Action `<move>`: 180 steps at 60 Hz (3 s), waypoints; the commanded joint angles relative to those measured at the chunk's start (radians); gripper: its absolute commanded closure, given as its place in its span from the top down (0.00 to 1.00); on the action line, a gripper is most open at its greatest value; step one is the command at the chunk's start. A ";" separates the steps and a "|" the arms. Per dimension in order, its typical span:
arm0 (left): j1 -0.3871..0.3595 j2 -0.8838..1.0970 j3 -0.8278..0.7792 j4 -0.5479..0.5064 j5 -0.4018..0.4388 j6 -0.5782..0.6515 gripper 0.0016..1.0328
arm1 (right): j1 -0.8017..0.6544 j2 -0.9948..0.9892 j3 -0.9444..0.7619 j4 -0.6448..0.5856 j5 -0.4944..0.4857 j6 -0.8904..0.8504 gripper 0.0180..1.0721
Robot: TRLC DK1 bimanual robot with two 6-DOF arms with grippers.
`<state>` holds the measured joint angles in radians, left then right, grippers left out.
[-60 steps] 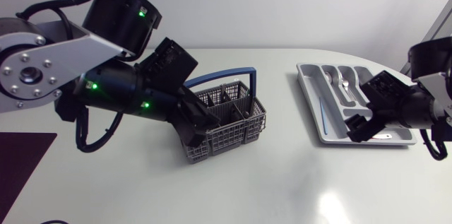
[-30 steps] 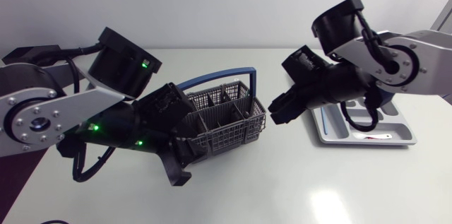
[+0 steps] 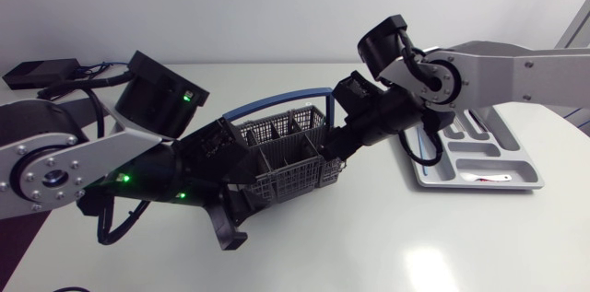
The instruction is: Unload the cutlery basket into the drawer organizer.
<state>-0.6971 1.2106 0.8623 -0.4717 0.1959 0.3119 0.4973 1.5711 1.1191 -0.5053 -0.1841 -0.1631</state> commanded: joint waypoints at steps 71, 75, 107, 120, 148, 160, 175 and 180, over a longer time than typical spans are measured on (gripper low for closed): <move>-0.041 -0.031 -0.075 0.021 -0.035 0.032 0.57 | -0.057 0.067 0.150 -0.116 -0.213 0.066 0.06; -0.042 -0.031 -0.078 0.022 -0.035 0.030 0.57 | -0.062 0.041 0.151 -0.131 -0.233 0.068 0.06; -0.051 -0.040 -0.094 0.039 -0.058 0.026 0.57 | -0.365 -0.296 0.122 -0.440 -0.511 -0.003 0.06; -0.039 -0.043 -0.100 0.048 -0.058 0.027 0.57 | -0.615 -0.324 -0.002 -0.481 -0.377 -0.154 0.06; -0.027 -0.040 -0.098 0.058 -0.059 0.027 0.57 | -0.933 -0.075 -0.157 -0.038 0.077 -0.260 0.07; -0.028 -0.043 -0.098 0.054 -0.061 0.024 0.57 | -0.922 0.047 -0.153 0.059 0.143 -0.225 0.07; 0.013 -0.098 -0.108 0.048 -0.064 0.027 0.57 | -0.830 0.142 -0.153 0.126 0.193 -0.204 0.52; 0.064 -0.131 -0.106 0.051 -0.062 0.029 0.57 | -0.824 0.124 -0.153 0.128 0.193 -0.200 0.67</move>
<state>-0.6716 1.1149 0.7788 -0.4202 0.1402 0.3191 -0.3317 1.6997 0.9852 -0.3870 -0.0017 -0.3893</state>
